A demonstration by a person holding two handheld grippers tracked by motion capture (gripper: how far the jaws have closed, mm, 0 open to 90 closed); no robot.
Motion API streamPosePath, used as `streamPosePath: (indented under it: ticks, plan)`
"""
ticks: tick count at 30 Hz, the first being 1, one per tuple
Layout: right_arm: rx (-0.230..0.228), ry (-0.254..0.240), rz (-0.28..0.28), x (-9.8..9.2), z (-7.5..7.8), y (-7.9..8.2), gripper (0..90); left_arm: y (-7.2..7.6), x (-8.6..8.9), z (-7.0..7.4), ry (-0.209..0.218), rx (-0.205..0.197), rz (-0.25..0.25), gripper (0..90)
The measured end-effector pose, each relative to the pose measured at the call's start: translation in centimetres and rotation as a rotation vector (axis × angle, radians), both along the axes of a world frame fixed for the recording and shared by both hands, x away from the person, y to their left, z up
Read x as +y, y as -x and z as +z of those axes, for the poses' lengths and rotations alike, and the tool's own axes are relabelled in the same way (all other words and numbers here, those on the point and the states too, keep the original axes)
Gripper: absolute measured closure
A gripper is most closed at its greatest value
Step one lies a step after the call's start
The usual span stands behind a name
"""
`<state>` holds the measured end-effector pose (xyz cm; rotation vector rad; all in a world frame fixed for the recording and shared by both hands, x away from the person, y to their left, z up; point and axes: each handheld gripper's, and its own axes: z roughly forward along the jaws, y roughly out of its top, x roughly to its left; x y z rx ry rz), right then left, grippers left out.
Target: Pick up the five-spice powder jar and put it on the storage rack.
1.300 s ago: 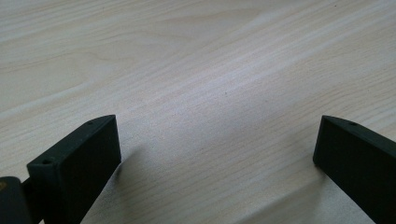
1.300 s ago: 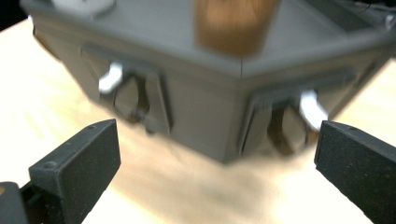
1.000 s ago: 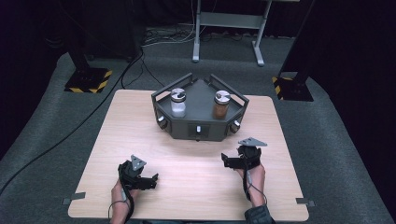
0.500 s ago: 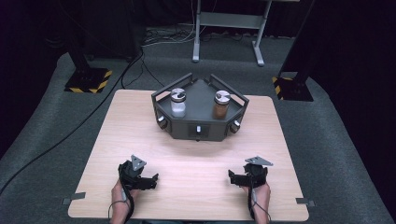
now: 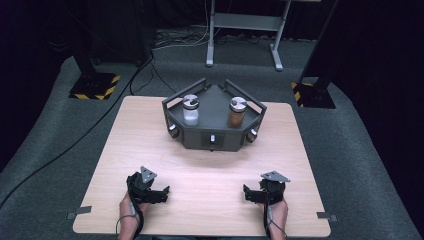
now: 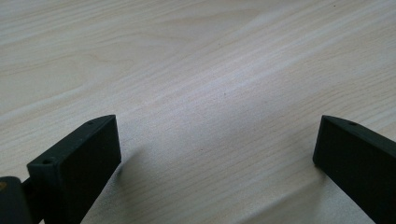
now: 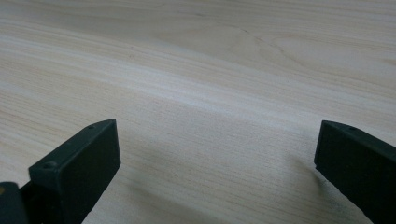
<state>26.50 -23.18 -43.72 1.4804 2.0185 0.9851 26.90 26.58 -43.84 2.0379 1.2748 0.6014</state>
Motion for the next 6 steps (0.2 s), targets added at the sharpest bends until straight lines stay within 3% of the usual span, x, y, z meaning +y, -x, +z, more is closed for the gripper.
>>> streamPosePath:
  ticks: [6]
  plan:
    - [0.010, -0.002, 0.011, -0.11, 0.05, -0.17, 0.0, 0.10, -0.10, -0.04, -0.002, -0.005, 0.002, 0.6]
